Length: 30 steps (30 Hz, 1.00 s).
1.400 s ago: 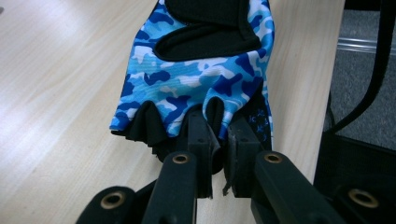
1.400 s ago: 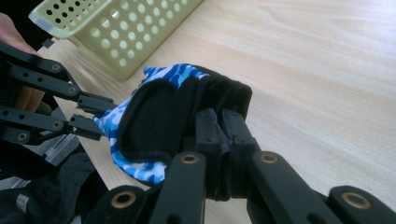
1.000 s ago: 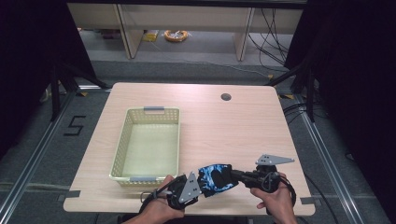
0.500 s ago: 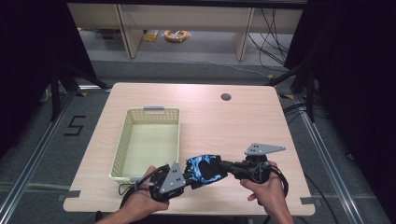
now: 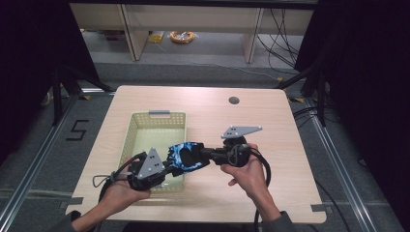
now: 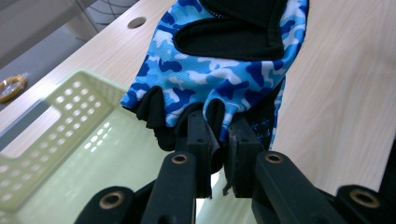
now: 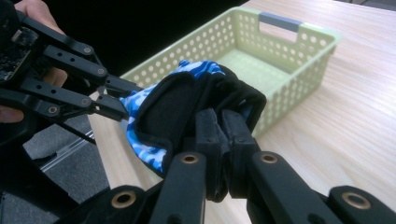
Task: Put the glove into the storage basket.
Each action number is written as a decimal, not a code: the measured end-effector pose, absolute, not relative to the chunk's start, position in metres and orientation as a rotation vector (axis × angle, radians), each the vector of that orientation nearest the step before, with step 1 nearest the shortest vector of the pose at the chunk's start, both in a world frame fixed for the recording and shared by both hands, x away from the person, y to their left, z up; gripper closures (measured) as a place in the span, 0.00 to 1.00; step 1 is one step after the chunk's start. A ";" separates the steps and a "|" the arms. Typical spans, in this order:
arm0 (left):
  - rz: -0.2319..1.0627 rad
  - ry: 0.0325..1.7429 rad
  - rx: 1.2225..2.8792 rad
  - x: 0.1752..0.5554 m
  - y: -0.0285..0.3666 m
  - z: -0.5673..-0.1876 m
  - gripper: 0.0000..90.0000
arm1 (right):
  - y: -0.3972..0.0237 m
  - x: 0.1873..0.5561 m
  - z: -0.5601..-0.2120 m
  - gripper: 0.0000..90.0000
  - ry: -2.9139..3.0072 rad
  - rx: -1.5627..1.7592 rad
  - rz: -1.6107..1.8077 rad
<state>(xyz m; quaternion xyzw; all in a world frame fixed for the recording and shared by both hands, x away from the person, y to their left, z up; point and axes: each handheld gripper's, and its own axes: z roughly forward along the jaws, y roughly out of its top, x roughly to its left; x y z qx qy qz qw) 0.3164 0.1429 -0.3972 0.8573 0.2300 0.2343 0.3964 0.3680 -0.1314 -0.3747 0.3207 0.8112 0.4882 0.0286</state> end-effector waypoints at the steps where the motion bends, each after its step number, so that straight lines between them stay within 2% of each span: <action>1: 0.591 0.586 2.175 0.318 0.147 -0.397 0.91 | -0.127 0.372 -0.374 0.97 2.522 0.981 1.493; 13: 0.573 0.682 2.256 0.338 0.200 -0.413 0.91 | -0.063 0.399 -0.399 0.97 2.615 0.991 1.475; 30: 0.489 0.753 2.349 0.350 0.227 -0.446 0.90 | -0.019 0.407 -0.442 0.97 2.762 1.004 1.325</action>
